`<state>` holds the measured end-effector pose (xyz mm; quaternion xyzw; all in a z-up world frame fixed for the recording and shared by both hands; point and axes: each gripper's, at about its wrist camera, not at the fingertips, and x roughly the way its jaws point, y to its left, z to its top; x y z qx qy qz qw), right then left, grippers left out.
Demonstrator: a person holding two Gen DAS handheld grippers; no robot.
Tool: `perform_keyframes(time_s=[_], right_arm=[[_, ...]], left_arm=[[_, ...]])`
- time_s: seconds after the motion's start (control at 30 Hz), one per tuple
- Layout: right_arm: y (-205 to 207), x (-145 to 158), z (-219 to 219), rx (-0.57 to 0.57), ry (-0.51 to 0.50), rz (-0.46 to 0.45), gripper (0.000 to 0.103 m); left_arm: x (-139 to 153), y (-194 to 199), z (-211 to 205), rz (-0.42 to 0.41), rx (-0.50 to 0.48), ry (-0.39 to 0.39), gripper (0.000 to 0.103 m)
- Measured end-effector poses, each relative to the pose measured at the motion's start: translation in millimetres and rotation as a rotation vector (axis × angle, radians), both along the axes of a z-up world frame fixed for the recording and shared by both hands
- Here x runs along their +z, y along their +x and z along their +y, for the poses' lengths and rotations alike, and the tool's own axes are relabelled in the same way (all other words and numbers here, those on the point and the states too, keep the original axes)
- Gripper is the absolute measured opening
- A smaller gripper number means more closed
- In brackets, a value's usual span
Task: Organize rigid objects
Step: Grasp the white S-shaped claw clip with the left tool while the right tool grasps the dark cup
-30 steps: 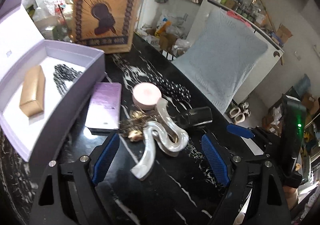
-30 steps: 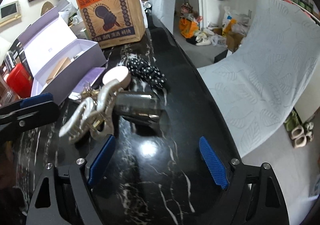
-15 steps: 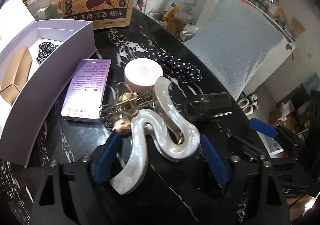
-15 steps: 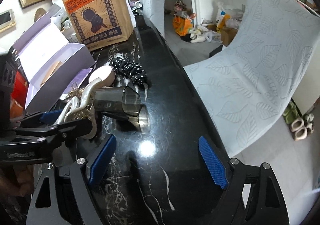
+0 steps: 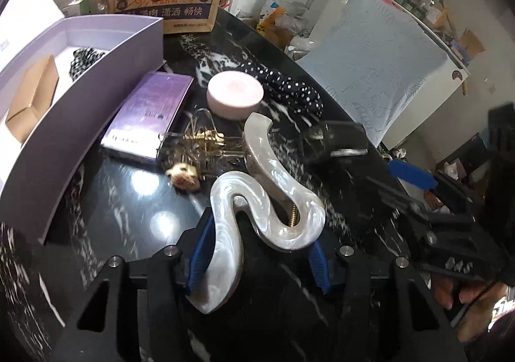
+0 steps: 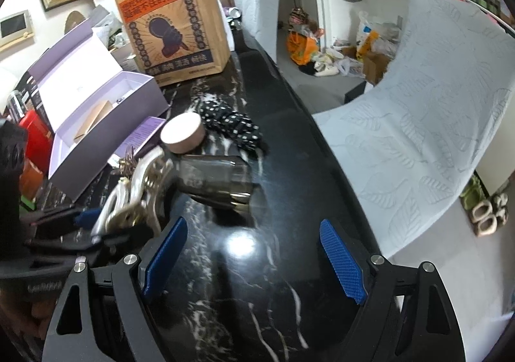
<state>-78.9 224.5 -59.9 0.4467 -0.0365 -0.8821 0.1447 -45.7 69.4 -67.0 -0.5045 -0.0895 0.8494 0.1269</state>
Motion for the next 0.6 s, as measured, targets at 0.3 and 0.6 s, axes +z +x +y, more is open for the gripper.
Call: perform_keyframes(time_s=[0.3,0.6], right_arm=[[-10,0,-28,0.058,0.007,0.009,0.086],[-26,-7,-49,0.07,0.04,0.023,0.086]], left_arm=[[1,27,-25,-0.016,0.016,-0.002,0.052],[-1,42,-40,-0.01,0.05,0.019,0.052]])
